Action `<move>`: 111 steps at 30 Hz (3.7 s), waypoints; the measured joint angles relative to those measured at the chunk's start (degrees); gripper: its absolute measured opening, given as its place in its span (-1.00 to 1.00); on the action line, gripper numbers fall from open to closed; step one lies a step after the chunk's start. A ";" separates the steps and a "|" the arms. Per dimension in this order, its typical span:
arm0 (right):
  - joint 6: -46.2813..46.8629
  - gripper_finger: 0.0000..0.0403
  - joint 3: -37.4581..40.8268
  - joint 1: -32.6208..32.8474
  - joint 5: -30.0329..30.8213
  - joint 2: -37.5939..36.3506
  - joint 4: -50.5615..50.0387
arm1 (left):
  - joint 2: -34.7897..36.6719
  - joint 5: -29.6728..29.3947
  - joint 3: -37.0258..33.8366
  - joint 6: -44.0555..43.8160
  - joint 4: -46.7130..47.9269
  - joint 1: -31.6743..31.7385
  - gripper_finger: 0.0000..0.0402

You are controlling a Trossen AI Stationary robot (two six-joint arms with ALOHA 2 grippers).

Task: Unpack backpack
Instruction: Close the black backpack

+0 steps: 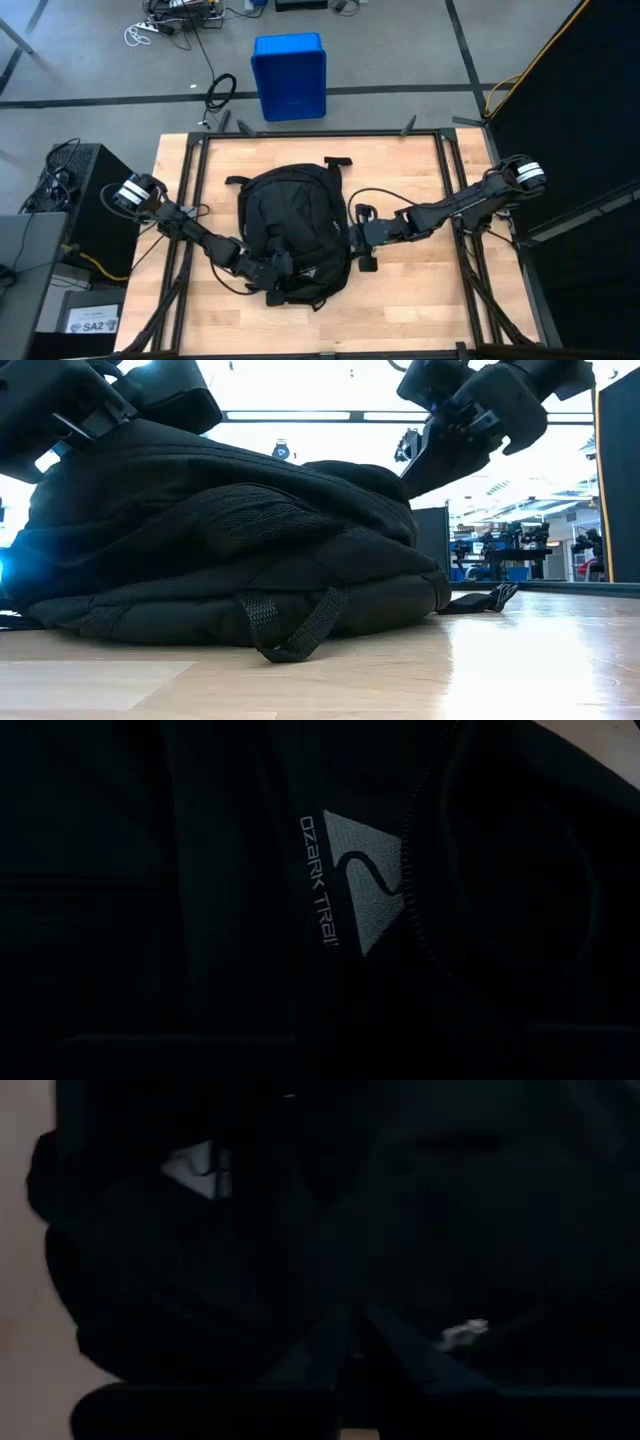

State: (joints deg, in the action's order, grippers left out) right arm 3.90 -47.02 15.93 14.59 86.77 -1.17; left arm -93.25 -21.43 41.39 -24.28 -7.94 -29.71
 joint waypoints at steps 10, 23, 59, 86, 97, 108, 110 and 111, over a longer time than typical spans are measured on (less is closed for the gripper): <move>-5.18 -0.81 -0.01 0.47 -6.85 7.73 6.80 | 0.81 -4.99 -0.02 6.96 -6.46 0.18 -0.77; -6.64 -0.83 -1.30 -1.02 -8.71 14.23 16.43 | 0.68 -5.19 0.28 18.84 -25.94 5.25 -0.77; -5.64 -0.26 -4.91 1.17 0.91 10.26 -1.51 | -10.03 5.66 3.17 8.99 -20.06 8.68 -0.77; -2.05 0.11 -5.56 1.07 14.40 16.26 4.87 | -10.10 5.90 3.02 9.39 -21.07 9.05 -0.77; 1.69 0.10 -5.56 -2.55 20.17 16.32 3.38 | -10.12 5.31 2.99 9.45 -22.12 9.16 -0.77; 3.53 -0.62 -5.58 -3.37 24.52 15.65 -2.65 | -10.12 5.62 3.08 9.32 -21.90 9.16 -0.77; 3.54 -0.72 -5.54 -3.38 25.07 14.78 -4.42 | -10.10 5.73 3.08 9.29 -21.78 9.14 -0.77; 3.61 -0.75 -5.54 -3.40 25.25 14.21 -5.04 | -10.10 5.84 3.08 9.28 -21.57 9.14 -0.77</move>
State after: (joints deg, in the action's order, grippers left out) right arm 7.51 -52.56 12.53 39.84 100.98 -6.21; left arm -103.35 -15.59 44.47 -15.00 -29.52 -20.58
